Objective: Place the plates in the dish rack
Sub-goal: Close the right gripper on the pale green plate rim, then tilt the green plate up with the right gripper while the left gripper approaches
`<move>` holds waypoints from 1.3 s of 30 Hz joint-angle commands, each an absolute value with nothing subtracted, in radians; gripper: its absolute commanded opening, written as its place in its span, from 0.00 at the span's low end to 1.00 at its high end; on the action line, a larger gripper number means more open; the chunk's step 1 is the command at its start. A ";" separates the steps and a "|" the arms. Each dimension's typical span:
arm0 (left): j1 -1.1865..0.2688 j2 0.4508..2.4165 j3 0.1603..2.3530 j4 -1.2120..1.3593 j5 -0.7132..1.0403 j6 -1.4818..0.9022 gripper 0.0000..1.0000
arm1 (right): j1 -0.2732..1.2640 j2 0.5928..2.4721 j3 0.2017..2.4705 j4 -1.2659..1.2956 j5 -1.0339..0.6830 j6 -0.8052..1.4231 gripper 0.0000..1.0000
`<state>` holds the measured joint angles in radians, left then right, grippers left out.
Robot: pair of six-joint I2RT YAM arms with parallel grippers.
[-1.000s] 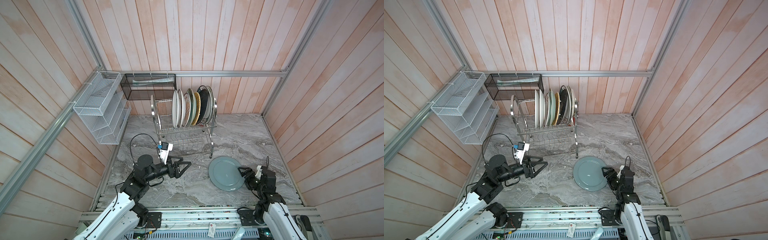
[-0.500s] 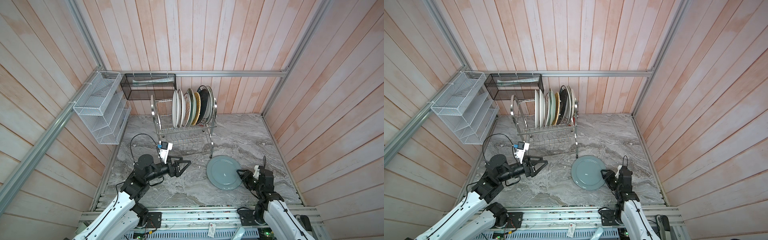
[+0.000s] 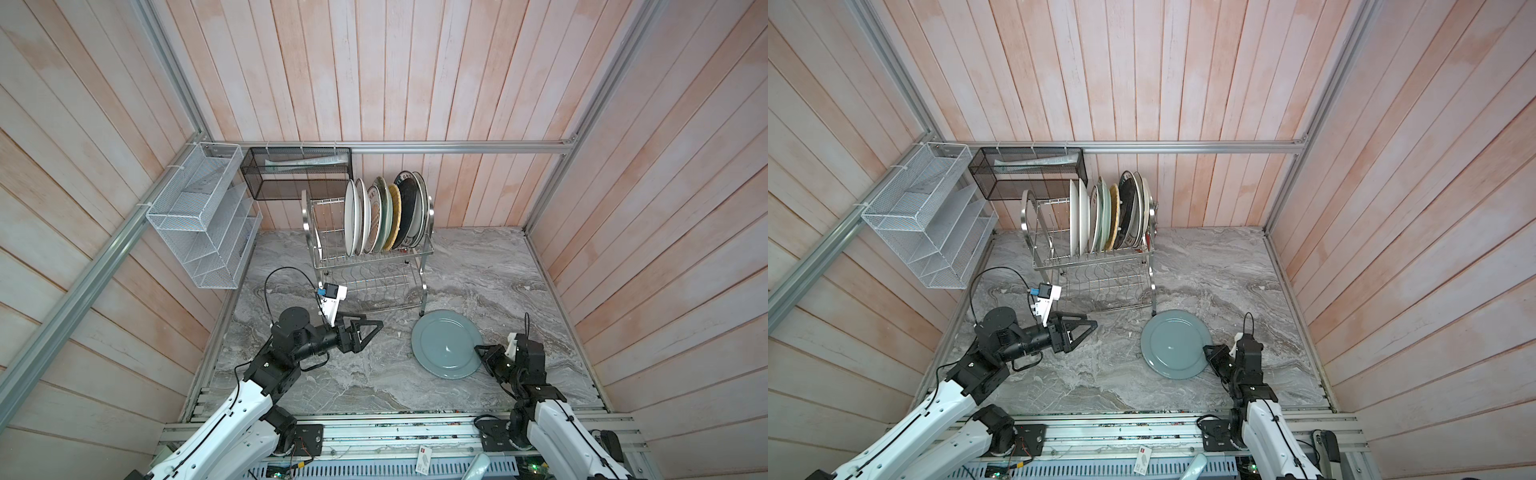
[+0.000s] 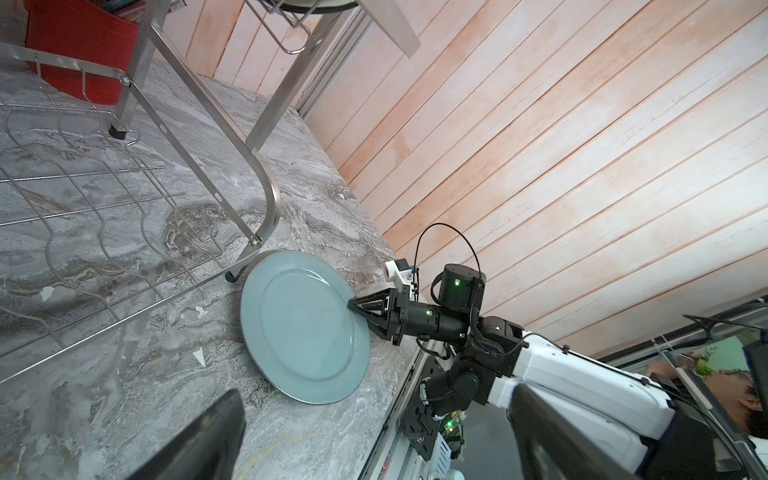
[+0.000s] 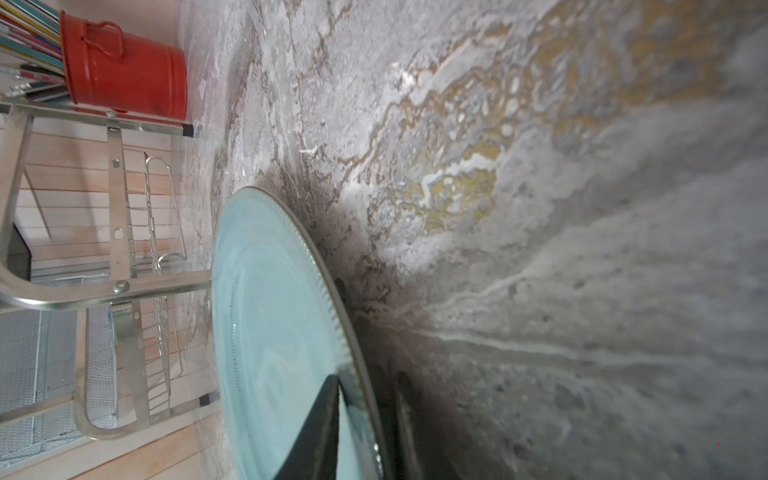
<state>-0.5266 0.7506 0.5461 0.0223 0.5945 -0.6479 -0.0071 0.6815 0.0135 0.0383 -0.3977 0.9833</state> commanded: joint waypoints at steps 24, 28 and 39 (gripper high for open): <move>-0.531 0.623 0.539 -0.053 0.545 -0.597 1.00 | 0.000 0.433 0.183 -0.256 -0.424 0.954 0.00; -0.538 0.596 0.522 -0.038 0.535 -0.580 1.00 | 0.000 0.439 0.304 -0.348 -0.404 0.910 0.00; -0.730 0.649 0.491 0.099 0.413 -0.465 1.00 | -0.003 0.485 0.506 -0.403 -0.373 0.907 0.00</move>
<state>-0.6849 0.6357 0.5011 0.0292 0.4690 -0.5297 -0.0021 0.4885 0.4320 -0.4423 -0.3721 0.9073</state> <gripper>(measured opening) 0.999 0.072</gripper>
